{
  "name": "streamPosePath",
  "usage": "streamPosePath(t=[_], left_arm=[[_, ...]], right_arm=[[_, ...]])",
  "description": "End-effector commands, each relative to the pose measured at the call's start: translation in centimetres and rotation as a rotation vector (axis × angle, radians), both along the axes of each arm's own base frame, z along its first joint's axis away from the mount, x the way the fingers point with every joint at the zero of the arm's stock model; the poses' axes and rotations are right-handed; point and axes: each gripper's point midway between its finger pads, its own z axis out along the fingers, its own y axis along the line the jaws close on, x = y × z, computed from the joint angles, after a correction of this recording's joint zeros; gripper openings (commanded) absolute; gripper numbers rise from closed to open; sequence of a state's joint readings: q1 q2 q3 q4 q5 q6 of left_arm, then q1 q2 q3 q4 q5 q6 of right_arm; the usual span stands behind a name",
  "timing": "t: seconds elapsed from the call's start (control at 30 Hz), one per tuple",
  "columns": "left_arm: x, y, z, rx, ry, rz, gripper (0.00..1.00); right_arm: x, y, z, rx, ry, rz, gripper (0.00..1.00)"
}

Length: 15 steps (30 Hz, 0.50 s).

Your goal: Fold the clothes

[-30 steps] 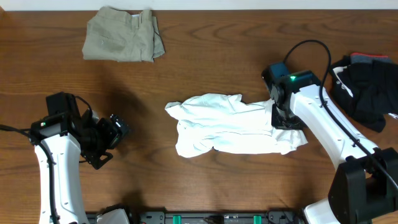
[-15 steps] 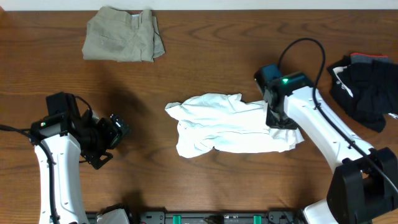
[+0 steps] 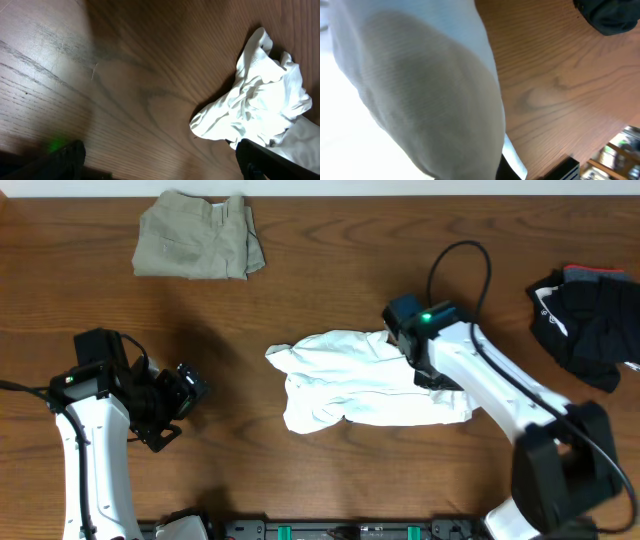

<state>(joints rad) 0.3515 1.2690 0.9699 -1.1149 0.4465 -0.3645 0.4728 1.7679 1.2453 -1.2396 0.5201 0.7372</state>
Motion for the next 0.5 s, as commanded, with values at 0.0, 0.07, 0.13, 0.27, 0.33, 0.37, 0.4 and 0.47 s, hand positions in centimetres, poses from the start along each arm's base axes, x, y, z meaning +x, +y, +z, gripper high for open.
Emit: streamPosePath(t=[0.0,0.07,0.13,0.27,0.33,0.37,0.4,0.47], left_arm=[[-0.3,-0.3,-0.2,-0.01,0.002,-0.018,0.98],[-0.3,-0.3,-0.2,-0.01,0.002,-0.019,0.98],[-0.3,-0.3,-0.2,-0.01,0.002,-0.019,0.98],[-0.2,-0.3,-0.2,-0.01,0.001,-0.018,0.98],[-0.2,-0.3,-0.2,-0.01,0.001,-0.019,0.98],[-0.2,-0.3,-0.2,-0.01,0.002,-0.018,0.98],[-0.2,-0.3,-0.2,-0.01,0.002,-0.018,0.98],[-0.2,-0.3,-0.2,-0.01,0.002,-0.018,0.98]], right_arm=[[0.3,-0.3,-1.6,-0.083,0.008,-0.015,0.07],[0.2,-0.3,-2.5,-0.11,0.021,-0.023,0.06],[0.1,0.0,-3.3,-0.129,0.04,-0.013,0.06],[-0.1,1.4,-4.4,-0.139,0.048,0.021,0.09],[-0.1,2.3,-4.8,-0.135,0.043,0.048,0.13],[-0.1,2.8,-4.9,-0.13,0.038,0.061,0.15],[-0.2,3.3,-5.0,-0.121,0.034,0.074,0.19],[-0.4,4.6,-5.5,-0.087,0.034,0.089,0.31]])
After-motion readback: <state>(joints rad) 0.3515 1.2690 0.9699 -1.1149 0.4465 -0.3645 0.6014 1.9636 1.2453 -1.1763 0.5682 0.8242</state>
